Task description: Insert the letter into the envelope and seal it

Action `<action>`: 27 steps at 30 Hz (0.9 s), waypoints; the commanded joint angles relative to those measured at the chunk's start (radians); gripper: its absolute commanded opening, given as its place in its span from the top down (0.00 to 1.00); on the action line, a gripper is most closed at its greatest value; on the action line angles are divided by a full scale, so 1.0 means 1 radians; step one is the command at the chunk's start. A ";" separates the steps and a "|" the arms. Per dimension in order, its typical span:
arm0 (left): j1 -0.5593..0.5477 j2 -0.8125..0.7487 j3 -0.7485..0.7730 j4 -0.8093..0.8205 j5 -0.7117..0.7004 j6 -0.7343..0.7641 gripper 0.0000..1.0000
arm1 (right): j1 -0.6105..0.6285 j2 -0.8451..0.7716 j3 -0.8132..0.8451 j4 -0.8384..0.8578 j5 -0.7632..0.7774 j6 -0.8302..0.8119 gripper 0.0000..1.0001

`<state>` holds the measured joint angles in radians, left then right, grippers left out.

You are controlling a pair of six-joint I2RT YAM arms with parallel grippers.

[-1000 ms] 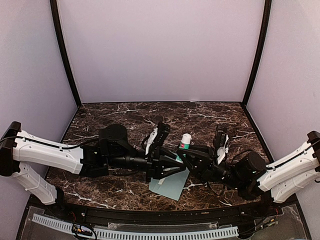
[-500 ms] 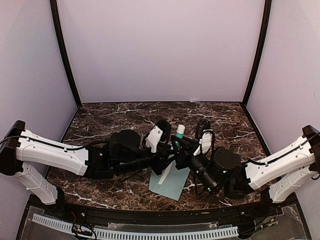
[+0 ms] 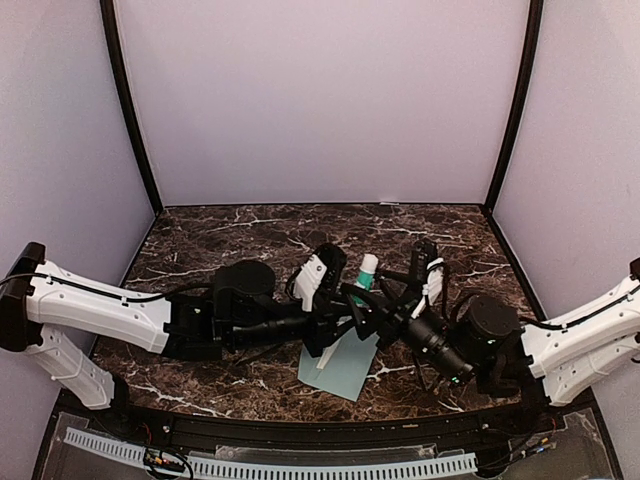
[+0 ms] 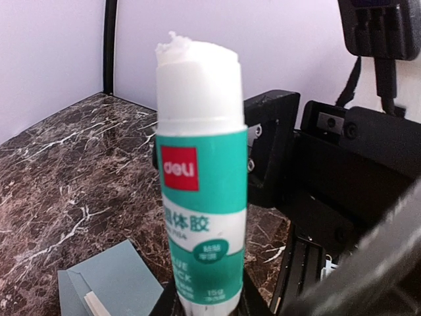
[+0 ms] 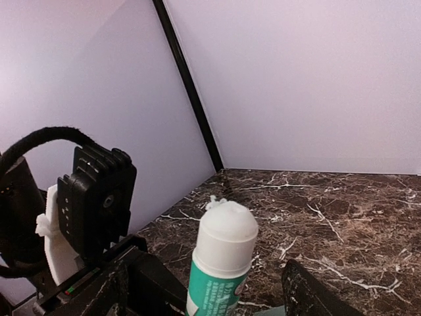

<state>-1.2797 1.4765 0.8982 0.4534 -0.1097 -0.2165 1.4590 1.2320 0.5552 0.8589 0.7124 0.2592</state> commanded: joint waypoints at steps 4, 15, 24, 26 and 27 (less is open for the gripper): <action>-0.006 -0.077 -0.026 0.080 0.208 0.003 0.97 | -0.064 -0.298 -0.151 -0.018 -0.362 -0.036 0.23; -0.006 -0.035 0.040 0.134 0.617 -0.035 0.98 | -0.107 -0.460 -0.130 -0.176 -0.832 -0.038 0.27; -0.006 0.004 0.075 0.133 0.676 -0.044 0.98 | -0.107 -0.406 -0.097 -0.172 -0.917 -0.027 0.34; -0.006 0.008 0.078 0.130 0.676 -0.042 0.98 | -0.106 -0.393 -0.085 -0.171 -0.921 -0.028 0.36; -0.006 0.011 0.079 0.129 0.678 -0.041 0.98 | -0.106 -0.388 -0.079 -0.173 -0.921 -0.028 0.38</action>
<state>-1.2812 1.4811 0.9478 0.5587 0.5278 -0.2523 1.3582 0.8276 0.4255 0.6701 -0.1646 0.2245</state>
